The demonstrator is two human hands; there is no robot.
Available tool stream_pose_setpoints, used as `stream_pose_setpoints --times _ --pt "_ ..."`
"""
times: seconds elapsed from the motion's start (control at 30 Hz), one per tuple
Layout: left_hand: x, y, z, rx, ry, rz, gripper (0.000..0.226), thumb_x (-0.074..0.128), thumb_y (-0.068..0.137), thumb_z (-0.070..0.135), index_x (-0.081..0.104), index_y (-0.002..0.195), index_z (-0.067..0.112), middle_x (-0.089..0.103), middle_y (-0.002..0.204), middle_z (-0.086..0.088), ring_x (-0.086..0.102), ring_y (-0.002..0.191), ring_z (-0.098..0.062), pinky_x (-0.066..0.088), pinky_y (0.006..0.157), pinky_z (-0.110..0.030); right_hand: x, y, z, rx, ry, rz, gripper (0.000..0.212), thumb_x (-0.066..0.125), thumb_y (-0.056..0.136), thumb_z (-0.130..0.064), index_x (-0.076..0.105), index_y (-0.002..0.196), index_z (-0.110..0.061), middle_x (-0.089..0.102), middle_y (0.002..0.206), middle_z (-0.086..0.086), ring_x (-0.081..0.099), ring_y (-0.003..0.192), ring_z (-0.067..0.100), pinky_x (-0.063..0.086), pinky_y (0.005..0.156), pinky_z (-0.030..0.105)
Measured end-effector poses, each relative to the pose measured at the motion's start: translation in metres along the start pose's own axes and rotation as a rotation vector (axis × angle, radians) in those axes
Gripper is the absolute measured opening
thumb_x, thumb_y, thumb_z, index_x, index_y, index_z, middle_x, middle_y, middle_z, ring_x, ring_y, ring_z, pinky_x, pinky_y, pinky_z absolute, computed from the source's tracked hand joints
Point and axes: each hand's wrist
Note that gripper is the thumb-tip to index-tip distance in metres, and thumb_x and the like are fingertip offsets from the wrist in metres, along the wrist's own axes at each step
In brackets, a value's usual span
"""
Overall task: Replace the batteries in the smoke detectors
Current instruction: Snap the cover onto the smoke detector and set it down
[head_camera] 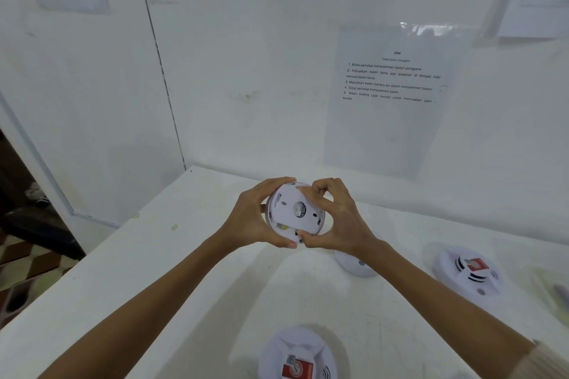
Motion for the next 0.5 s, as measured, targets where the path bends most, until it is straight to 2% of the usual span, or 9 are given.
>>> stream_pose_setpoints --times 0.2,0.3,0.4,0.5 --pt "0.002 0.002 0.002 0.007 -0.002 -0.004 0.094 0.089 0.042 0.033 0.052 0.127 0.017 0.058 0.124 0.011 0.055 0.113 -0.007 0.050 0.080 -0.015 -0.002 0.000 0.002 0.008 -0.007 0.016 0.071 0.070 0.063 -0.046 0.050 0.123 -0.014 0.042 0.100 0.001 0.039 0.091 0.012 0.028 0.087 0.008" --pt "0.000 0.003 0.002 0.005 -0.002 0.000 0.095 0.089 0.041 0.035 0.052 0.127 0.019 0.059 0.124 0.009 0.055 0.114 -0.008 0.051 0.079 -0.017 -0.005 0.005 0.005 -0.023 -0.006 -0.051 0.069 0.071 0.061 -0.042 0.056 0.119 -0.010 0.046 0.100 0.005 0.040 0.093 0.015 0.036 0.085 0.015" --pt "-0.003 0.005 0.005 0.007 -0.001 -0.006 0.094 0.089 0.040 0.036 0.050 0.125 0.025 0.057 0.124 0.012 0.055 0.113 -0.006 0.051 0.078 -0.016 -0.011 0.013 0.009 -0.084 -0.004 -0.122 0.068 0.071 0.061 -0.043 0.053 0.120 -0.015 0.044 0.102 0.004 0.040 0.093 0.016 0.037 0.083 0.015" --pt "-0.004 0.008 0.009 0.013 0.002 -0.007 0.093 0.088 0.040 0.036 0.050 0.124 0.029 0.056 0.124 0.018 0.055 0.111 -0.003 0.050 0.078 -0.013 -0.015 0.018 0.010 -0.117 -0.003 -0.141 0.065 0.069 0.062 -0.045 0.052 0.118 -0.017 0.041 0.103 0.001 0.040 0.092 0.018 0.039 0.080 0.022"
Point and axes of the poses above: each hand's wrist, its own y-axis towards the middle knuckle, its own x-axis out of the palm, z = x × y
